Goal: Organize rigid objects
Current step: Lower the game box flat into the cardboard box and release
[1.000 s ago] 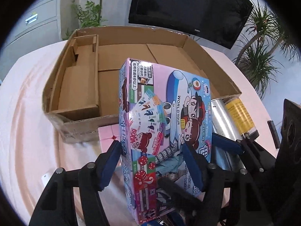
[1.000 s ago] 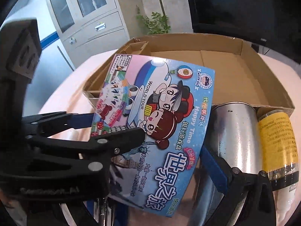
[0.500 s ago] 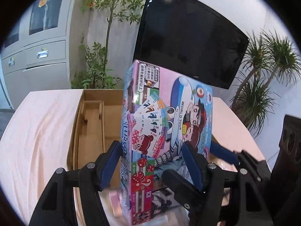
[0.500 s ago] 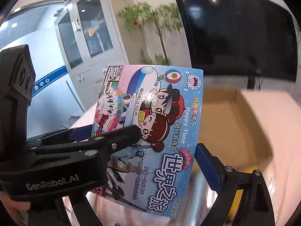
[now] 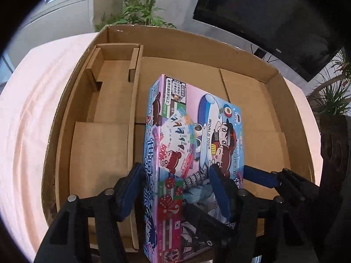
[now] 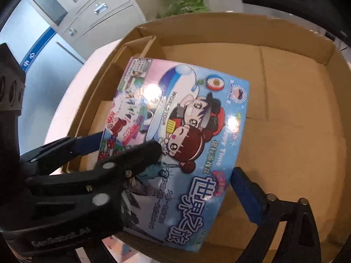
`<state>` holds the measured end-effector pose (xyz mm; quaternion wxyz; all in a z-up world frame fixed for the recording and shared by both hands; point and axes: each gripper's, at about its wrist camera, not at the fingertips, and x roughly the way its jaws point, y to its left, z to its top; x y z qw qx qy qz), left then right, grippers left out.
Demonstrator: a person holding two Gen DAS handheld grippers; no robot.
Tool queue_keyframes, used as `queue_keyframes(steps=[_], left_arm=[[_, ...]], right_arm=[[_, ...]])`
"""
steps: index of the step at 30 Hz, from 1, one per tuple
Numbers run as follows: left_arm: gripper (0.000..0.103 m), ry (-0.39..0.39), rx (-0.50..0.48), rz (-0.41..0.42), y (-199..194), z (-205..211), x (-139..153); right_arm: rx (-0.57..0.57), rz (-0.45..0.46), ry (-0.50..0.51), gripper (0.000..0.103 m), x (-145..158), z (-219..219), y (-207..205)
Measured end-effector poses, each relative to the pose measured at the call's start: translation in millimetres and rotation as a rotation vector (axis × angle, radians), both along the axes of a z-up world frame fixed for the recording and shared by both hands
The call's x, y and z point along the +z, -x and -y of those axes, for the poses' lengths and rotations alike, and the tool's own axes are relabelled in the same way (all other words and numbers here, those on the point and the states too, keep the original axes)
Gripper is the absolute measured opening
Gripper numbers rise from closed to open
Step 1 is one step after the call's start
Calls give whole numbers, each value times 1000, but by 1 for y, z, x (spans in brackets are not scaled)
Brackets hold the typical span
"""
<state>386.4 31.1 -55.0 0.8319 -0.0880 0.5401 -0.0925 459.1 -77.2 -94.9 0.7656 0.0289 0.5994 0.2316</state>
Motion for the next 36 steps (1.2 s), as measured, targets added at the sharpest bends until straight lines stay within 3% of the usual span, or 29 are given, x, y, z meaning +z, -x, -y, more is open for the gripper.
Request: queue_keyframes(steps=[6,10,14,18,20,22,24,25,27,28,33,36], left_arm=[[60,-7,-9,-1,1,0,4],[61,5,-12,85,10,4,29],[61,-53,-27,186,38,-1,51],[61,-129,-66,165,54,-1,33],[61,-134,-63,144,60,-6,22],[61,-125,-61,146,66,-8,17],[61,-149,-57,161,72,-11,18],[61,-154,-56,165,76,-13,17],[61,-146,-51,168,80,-18,17],[61,-147,-50,168,81,-20,17],[61,-160,-60,178,85,-28,16],[61,-161,-60,178,85,-30,16]], right_arm=[[10,-27,-46,103,-9,3,0],[38,3,-65,102,2,17,5],[50,100,-135,102,52,75,27],[-73,206,-99,101,80,152,26],[-153,165,-61,83,68,191,12],[-166,128,27,54,49,209,2],[-157,107,130,43,30,214,-1],[-144,89,152,33,22,213,0],[-135,46,182,22,7,222,4],[-126,77,216,15,4,224,10],[-146,49,220,11,7,230,20],[-148,74,175,11,26,201,17]])
